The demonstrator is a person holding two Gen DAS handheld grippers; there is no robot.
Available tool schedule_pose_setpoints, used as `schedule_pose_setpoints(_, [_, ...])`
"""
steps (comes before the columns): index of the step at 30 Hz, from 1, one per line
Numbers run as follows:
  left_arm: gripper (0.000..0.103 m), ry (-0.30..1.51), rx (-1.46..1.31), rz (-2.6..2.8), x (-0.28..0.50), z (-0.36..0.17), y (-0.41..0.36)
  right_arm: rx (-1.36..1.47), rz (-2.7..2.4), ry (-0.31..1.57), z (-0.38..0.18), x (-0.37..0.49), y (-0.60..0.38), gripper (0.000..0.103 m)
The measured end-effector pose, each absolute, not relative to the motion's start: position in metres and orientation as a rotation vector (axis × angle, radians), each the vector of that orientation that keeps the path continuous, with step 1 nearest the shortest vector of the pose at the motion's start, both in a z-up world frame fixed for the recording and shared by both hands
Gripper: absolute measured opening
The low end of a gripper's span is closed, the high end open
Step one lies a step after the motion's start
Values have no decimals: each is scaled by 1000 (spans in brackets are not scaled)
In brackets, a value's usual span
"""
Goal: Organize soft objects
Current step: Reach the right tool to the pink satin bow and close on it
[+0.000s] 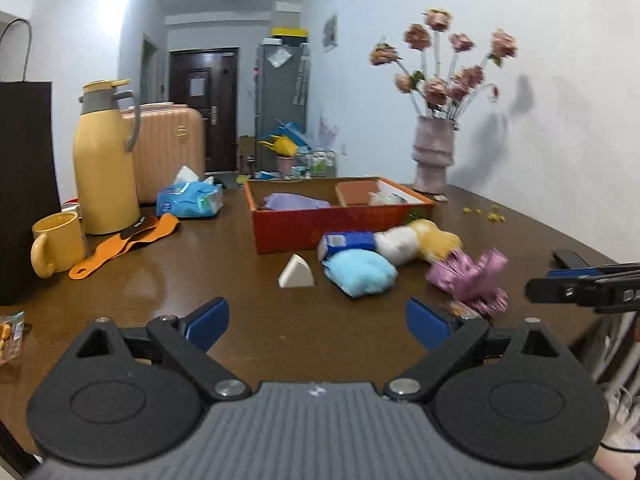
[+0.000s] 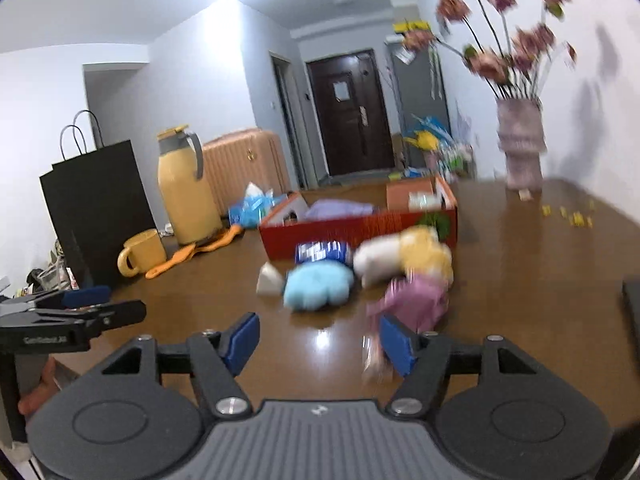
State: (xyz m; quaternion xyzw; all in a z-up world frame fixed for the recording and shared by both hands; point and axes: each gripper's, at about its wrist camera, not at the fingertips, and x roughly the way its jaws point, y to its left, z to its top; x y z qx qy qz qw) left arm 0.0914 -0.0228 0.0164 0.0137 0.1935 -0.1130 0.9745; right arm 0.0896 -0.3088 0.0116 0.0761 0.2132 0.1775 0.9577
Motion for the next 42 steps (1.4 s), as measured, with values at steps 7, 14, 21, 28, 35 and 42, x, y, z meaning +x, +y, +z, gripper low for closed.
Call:
schedule_pose_setpoints(7, [98,377,17,-244,84,17,-24,135,320,431,4,67,-309,66])
schedule_pose_setpoints(14, [98,438,14,-267,105,1,-35,136,307,470,-10,85,-310,63])
schedule_pose_setpoints(21, [97,521,34,-276,149,-20,-54,170,268,496,-26,116,-319,52])
schedule_pose_setpoints(28, [96,538,26,-367,188,-18,-83,198,166,477,-33,146,-333,50])
schedule_pose_setpoints(35, [96,525,19,-477,213,-15,-116,286,189,537,-52,187,-346,13])
schedule_pose_setpoints(42, [95,447,-166,-462,205,-8,-60,271,264,335,-9,168,-323,4])
